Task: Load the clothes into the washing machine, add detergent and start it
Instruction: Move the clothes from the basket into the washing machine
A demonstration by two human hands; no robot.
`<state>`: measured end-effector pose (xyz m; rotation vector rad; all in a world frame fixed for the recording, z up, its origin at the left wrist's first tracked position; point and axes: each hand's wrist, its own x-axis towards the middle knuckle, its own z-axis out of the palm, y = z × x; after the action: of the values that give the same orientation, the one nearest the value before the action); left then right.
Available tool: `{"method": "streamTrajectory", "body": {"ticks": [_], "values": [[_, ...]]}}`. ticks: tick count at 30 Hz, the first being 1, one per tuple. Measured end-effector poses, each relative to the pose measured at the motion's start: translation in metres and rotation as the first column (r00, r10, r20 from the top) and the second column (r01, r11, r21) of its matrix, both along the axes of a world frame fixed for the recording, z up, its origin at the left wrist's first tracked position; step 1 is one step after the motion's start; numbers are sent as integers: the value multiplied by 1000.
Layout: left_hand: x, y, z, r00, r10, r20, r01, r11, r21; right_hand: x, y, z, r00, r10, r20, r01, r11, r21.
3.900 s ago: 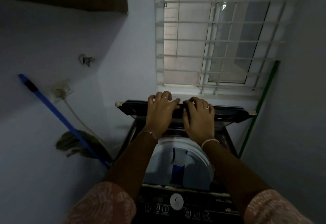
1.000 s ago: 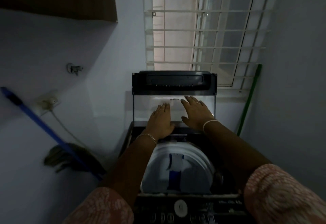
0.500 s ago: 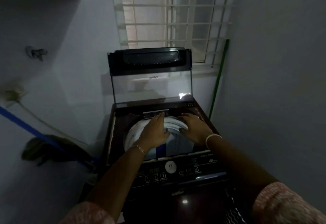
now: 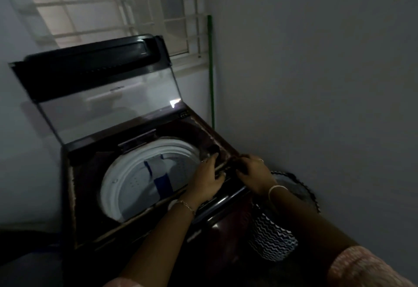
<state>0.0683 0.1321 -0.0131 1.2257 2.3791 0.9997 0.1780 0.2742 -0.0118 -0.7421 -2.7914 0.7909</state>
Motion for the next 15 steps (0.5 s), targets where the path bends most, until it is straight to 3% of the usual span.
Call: {"method": "streamTrajectory", "body": {"ticks": [6, 11, 15], "values": [[47, 95, -24, 997, -74, -34, 75, 996, 53, 46, 68, -32, 989, -145, 4, 145, 988, -60], [80, 168, -47, 990, -125, 68, 124, 992, 19, 82, 138, -69, 978, -196, 77, 206, 966, -155], [91, 208, -72, 978, -76, 195, 78, 997, 2, 104, 189, -101, 965, -217, 147, 245, 945, -214]]}}
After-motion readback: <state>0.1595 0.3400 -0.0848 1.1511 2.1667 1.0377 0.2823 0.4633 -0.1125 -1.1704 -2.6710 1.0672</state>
